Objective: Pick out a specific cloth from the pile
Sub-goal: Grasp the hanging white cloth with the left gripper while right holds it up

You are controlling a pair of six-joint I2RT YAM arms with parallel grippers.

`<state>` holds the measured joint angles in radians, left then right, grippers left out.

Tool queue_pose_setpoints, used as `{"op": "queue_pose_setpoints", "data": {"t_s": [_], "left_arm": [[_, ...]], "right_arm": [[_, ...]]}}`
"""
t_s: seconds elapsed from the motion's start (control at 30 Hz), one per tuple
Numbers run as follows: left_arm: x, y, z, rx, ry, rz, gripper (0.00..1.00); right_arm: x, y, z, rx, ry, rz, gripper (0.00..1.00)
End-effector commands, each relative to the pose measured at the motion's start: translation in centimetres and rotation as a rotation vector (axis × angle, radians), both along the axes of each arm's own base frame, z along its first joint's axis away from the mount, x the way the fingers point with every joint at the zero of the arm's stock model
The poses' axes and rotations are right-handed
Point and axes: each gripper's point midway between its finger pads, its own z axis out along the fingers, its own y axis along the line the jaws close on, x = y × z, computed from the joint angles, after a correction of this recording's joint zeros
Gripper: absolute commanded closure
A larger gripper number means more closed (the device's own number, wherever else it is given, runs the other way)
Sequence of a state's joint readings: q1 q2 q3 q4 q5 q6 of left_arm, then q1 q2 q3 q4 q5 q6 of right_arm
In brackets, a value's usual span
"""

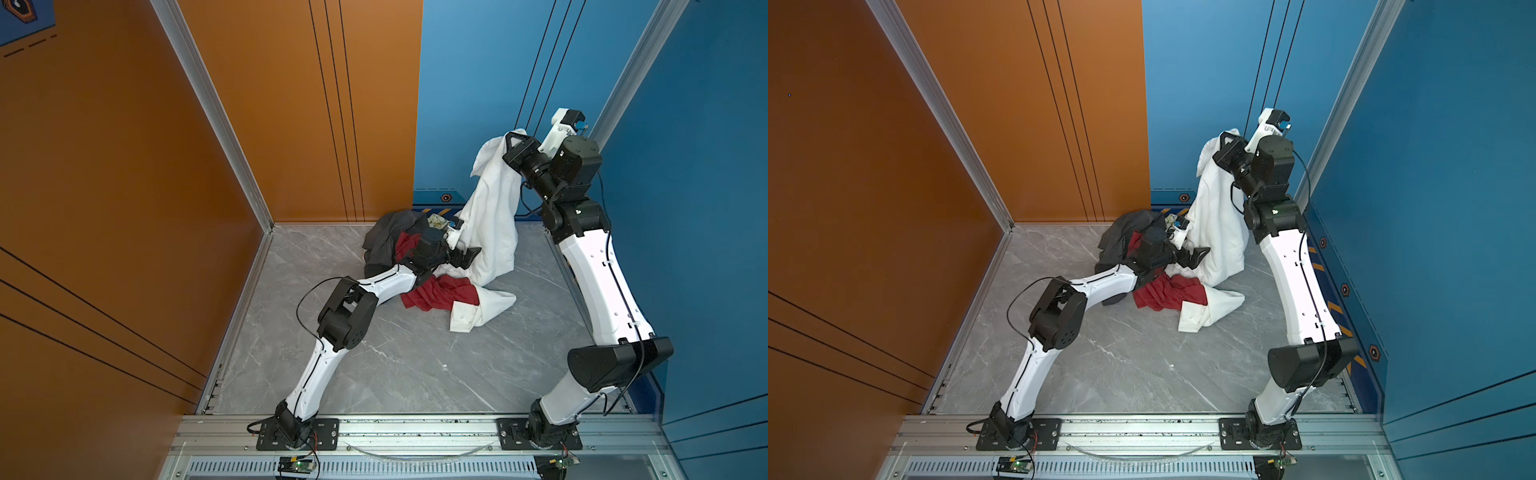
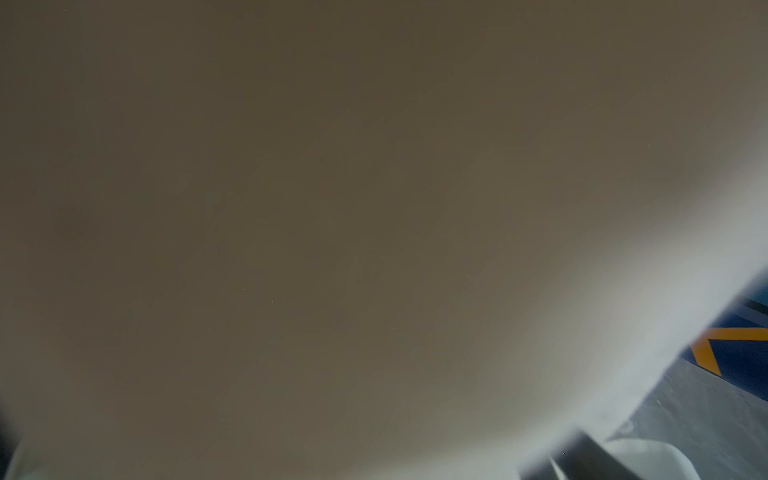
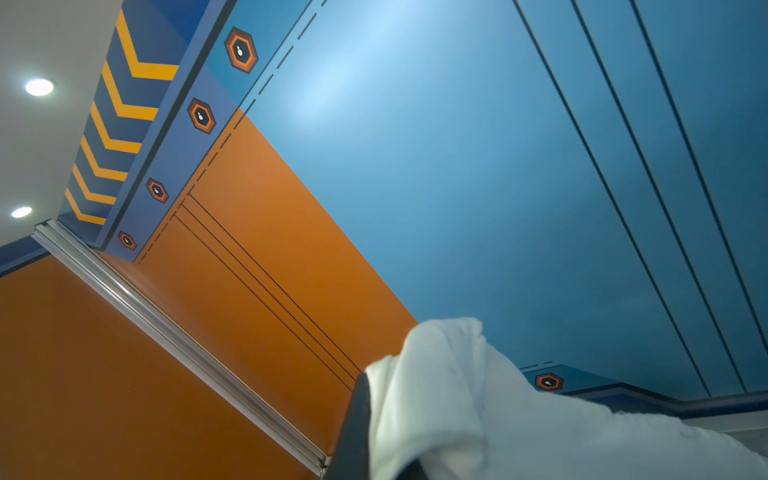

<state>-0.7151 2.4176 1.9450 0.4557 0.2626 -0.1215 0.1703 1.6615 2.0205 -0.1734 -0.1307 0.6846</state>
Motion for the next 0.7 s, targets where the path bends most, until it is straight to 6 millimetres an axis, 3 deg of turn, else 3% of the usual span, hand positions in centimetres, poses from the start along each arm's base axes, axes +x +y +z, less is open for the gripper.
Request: {"op": "queue_pose_setpoints", "data": {"t_s": [0.0, 0.07, 0.23, 0.47, 0.67], "left_arm": [[0.1, -2.5, 3.6, -0.114, -0.07, -0.024, 0.53], [0.2, -3.2, 4.6, -0.158, -0.061, -0.026, 0.98], [-0.5, -3.0, 7.4, -0.198, -0.069, -0.029, 1.0], [-1.8, -1.6, 11.1, -0.235, -0.063, -0.023, 1.0], [-2.6, -0.6, 15.3, -0.28, -0.098, -0.026, 1.0]], "right_arm": [[-1.5, 0.0, 1.3, 0.027, -0.038, 0.014, 1.0], [-1.4, -0.3, 0.3, 0.023, -0.012, 0.013, 1.0], [-1.5, -1.8, -3.4, 0.002, 0.067, -0.024, 1.0], [-1.2, -6.2, -13.7, 0.02, 0.255, -0.111, 1.0], [-1.9, -8.0, -21.5, 0.001, 0.416, -0.132, 1.0]]}}
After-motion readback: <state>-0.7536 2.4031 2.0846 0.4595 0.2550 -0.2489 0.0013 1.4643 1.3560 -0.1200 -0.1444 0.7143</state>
